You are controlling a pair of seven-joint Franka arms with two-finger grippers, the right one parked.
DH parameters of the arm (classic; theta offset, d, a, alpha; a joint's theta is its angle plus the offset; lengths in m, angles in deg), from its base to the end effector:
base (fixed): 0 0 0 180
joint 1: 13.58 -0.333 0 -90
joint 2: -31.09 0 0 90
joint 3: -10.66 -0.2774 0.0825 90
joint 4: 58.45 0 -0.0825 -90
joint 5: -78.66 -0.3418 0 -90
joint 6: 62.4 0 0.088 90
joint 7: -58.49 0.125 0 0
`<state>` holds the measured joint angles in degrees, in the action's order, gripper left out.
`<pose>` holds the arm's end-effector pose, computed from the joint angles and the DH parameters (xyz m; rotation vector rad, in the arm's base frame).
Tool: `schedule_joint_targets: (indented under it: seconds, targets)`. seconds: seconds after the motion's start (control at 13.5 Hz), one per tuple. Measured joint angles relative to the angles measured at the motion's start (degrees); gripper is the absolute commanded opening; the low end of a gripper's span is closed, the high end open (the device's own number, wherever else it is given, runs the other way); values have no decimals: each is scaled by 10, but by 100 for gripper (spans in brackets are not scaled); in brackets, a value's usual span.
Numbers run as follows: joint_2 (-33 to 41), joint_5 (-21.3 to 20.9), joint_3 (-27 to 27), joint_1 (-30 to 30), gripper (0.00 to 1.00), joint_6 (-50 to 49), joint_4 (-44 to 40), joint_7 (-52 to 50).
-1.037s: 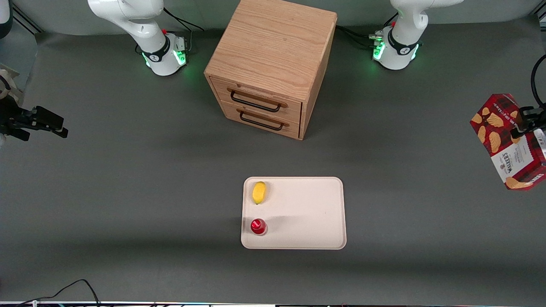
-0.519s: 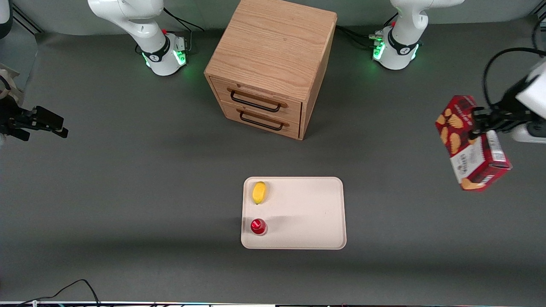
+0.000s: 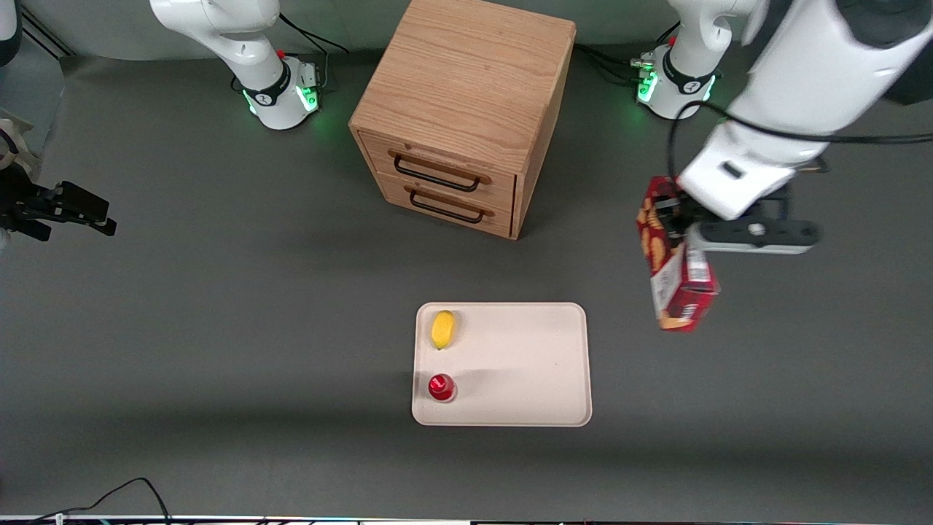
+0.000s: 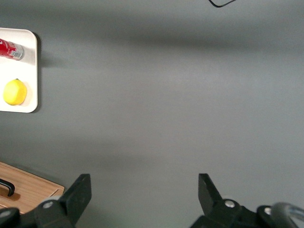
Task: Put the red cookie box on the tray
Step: 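Carry the box over the white tray beside the red can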
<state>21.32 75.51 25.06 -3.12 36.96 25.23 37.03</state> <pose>0.5277 -0.2260 0.5416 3.1050 -0.0925 0.1628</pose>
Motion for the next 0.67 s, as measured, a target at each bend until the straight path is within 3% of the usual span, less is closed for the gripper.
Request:
schedule_joint_targets:
  seconds: [0.3, 0.67]
  targets:
    - [-93, -21, 1, 65, 0, 36, -48, -51]
    - [-204, -28, 0, 116, 0, 163, -56, -150]
